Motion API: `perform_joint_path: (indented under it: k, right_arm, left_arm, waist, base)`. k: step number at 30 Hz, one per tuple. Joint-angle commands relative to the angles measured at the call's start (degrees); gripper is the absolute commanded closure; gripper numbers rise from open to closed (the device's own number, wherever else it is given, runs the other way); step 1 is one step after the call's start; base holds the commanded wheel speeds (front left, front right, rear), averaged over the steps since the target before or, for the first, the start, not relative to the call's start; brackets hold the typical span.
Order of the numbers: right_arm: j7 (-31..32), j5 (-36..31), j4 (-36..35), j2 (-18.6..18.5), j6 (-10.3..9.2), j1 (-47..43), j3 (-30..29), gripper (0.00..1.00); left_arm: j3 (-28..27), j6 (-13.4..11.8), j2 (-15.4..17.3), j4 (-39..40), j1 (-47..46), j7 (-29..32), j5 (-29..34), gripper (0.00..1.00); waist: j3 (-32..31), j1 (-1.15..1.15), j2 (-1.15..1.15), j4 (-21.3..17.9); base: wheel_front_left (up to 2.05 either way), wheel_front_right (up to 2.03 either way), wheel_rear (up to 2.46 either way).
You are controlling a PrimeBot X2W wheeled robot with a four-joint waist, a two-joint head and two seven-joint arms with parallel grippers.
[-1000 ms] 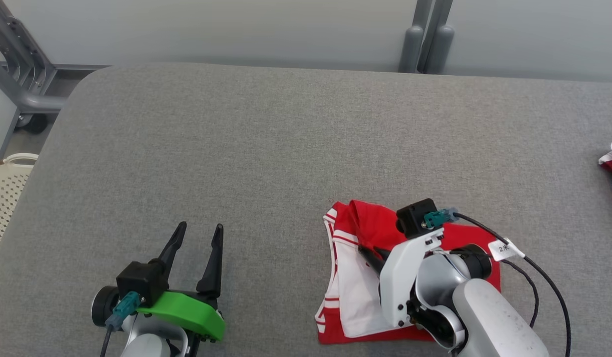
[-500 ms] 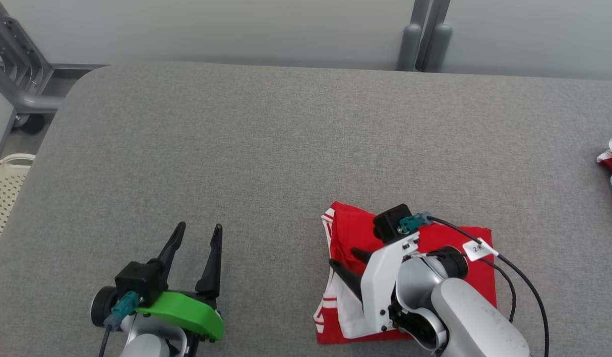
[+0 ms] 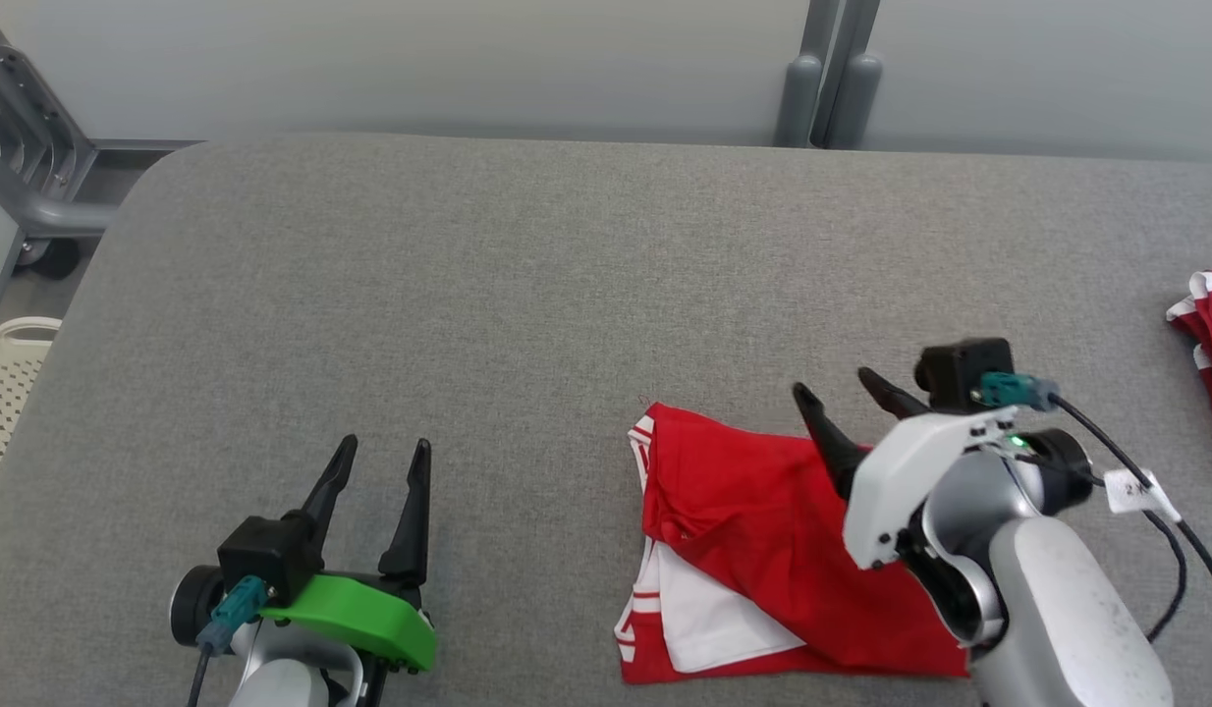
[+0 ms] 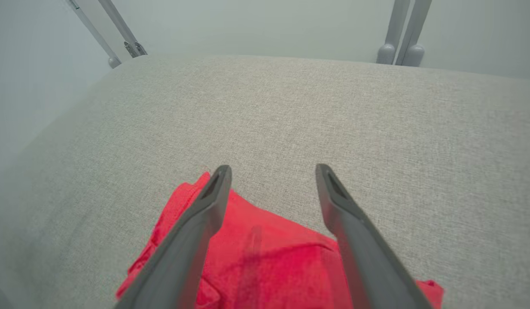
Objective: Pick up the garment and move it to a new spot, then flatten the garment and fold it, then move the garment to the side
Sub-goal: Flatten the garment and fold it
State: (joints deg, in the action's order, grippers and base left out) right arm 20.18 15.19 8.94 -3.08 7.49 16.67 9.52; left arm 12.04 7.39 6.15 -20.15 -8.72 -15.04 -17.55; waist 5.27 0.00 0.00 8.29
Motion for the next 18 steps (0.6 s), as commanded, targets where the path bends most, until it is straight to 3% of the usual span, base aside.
perform_joint_path:
  k: [1,2,3,4,6,7,18]
  right_arm:
    - [0.5,-1.8,-1.2,-0.4,-0.01,-2.0,-1.3,0.0]
    - [0.7,-3.1,-2.1,-0.8,-0.01,-3.0,-2.1,0.0]
    - [1.0,-4.5,-2.8,-1.1,-0.01,-4.3,-3.1,0.06]
    - [1.4,-5.4,-3.5,-1.3,-0.01,-5.6,-3.9,0.27]
    - [1.9,-7.4,-4.5,-1.3,-0.01,-7.8,-4.9,0.83]
    - [2.3,-7.8,-5.0,-1.1,-0.01,-9.6,-4.9,1.0]
    - [1.4,-9.2,-0.4,-0.7,-0.01,-11.6,2.2,1.0]
  left_arm:
    - [-0.2,0.1,0.3,0.3,0.2,-0.1,0.5,0.0]
    - [-0.3,0.1,0.2,0.4,0.2,-0.1,0.6,0.0]
    - [-0.4,0.1,0.2,0.5,0.2,-0.1,0.7,0.0]
    - [-0.4,0.1,0.2,0.7,0.1,-0.1,0.8,0.0]
    - [-0.7,0.1,0.1,1.1,-0.1,-0.1,1.0,0.0]
    - [-0.9,0.1,0.2,1.5,-0.2,-0.1,1.3,0.0]
    - [-2.1,0.1,0.4,3.0,-1.1,-0.1,2.2,0.0]
  waist:
    - [-0.1,0.0,0.0,-0.1]
    - [-0.1,0.0,0.0,-0.2]
    - [-0.1,0.0,0.0,-0.2]
    - [-0.1,0.0,0.0,-0.3]
    - [-0.1,0.0,0.0,-0.5]
    - [-0.1,0.0,0.0,-0.5]
    - [0.2,0.0,0.0,0.7]
  base:
    - [0.0,0.0,0.0]
    - [0.0,0.0,0.0]
    - [0.0,0.0,0.0]
    - [0.0,0.0,0.0]
    - [0.0,0.0,0.0]
    - [0.0,0.0,0.0]
    - [0.0,0.0,0.0]
